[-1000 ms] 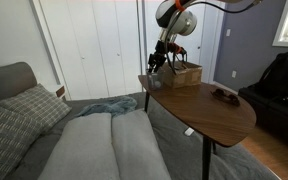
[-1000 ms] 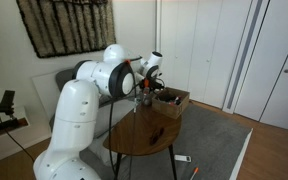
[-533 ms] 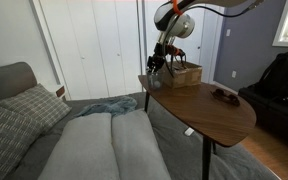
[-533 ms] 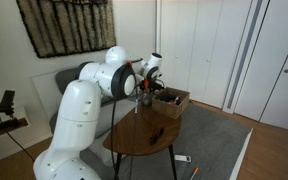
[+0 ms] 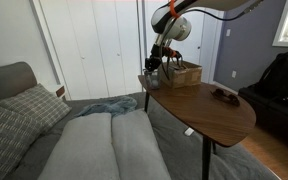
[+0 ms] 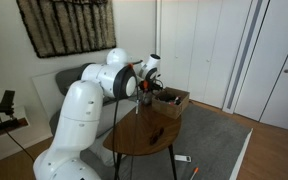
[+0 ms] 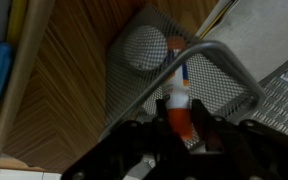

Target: Put the glue stick on the table

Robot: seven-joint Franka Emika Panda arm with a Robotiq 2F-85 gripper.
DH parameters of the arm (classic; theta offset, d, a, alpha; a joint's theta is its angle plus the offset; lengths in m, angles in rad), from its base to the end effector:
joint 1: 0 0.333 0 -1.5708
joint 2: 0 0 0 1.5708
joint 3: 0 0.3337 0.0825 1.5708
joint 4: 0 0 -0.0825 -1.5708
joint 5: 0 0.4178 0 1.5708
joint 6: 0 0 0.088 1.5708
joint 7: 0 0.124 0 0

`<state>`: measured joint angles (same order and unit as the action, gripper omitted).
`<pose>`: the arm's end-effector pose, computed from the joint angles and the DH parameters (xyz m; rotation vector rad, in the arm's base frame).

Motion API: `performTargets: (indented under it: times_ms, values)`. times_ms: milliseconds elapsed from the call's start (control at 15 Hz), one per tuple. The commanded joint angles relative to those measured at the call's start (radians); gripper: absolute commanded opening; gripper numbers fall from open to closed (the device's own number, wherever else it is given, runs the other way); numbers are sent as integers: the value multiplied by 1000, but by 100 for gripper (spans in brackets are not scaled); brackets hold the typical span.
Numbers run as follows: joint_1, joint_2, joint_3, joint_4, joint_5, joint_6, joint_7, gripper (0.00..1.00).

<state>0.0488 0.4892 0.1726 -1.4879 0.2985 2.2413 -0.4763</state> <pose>0.7469 0.1590 0.4099 -2.7194 -0.7110 -0.4366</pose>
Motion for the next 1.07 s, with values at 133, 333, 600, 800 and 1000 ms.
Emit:
performTargets:
  times_ms: [133, 333, 600, 800, 1000]
  values:
    - [-20, -32, 25, -28, -6, 0, -8, 7]
    - [-60, -124, 31, -90, 17, -19, -55, 7]
    - [-93, -231, 13, -139, 34, -42, -72, 7]
    - [-128, -312, 15, -171, 148, -53, -122, 7]
    - [-140, -406, -11, -216, 246, -77, -177, 7]
